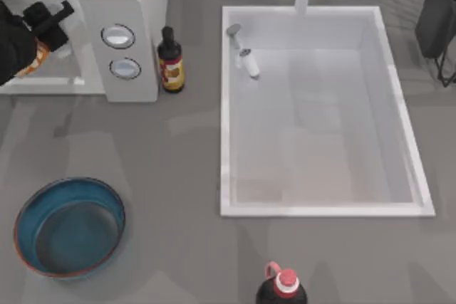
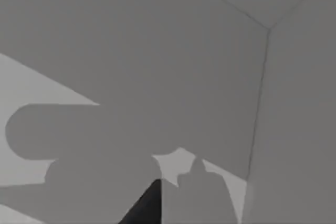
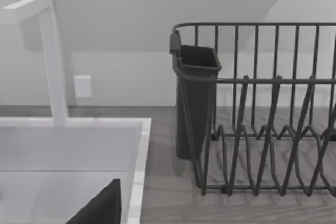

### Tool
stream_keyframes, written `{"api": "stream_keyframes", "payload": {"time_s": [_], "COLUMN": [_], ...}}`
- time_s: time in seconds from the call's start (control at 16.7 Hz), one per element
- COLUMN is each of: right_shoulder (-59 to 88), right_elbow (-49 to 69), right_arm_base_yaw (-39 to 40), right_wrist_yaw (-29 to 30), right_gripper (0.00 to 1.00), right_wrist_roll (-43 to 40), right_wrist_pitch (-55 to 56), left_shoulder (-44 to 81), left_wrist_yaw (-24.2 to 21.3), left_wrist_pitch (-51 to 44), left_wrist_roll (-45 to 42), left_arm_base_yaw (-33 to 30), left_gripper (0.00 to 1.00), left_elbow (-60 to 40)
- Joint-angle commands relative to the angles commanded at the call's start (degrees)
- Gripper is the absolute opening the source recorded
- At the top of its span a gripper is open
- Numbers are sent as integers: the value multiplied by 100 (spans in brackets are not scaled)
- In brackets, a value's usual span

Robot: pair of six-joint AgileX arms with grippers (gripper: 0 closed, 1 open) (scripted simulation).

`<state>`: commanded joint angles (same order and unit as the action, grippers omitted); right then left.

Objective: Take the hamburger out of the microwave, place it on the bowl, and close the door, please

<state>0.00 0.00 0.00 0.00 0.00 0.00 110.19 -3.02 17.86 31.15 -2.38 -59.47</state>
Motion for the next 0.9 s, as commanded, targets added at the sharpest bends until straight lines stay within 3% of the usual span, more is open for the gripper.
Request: {"api": "stream_keyframes", "payload": {"time_s": [0.48,0.9], "right_shoulder": [0,0], "right_elbow": [0,0], "right_arm_base_yaw": [0,0], "right_wrist_yaw": [0,0], "right_gripper": [100,100], "right_wrist_roll": [0,0], "right_wrist_pitch": [0,0], "left_shoulder": [582,1484], "left_wrist_yaw": [1490,2945], "left_wrist_pitch": [-4706,-8779], "left_wrist_roll": [4767,9306], "left_arm_base_yaw": [-1548,-2801], "left_gripper": [0,0], "left_elbow": [-1854,-2696]}}
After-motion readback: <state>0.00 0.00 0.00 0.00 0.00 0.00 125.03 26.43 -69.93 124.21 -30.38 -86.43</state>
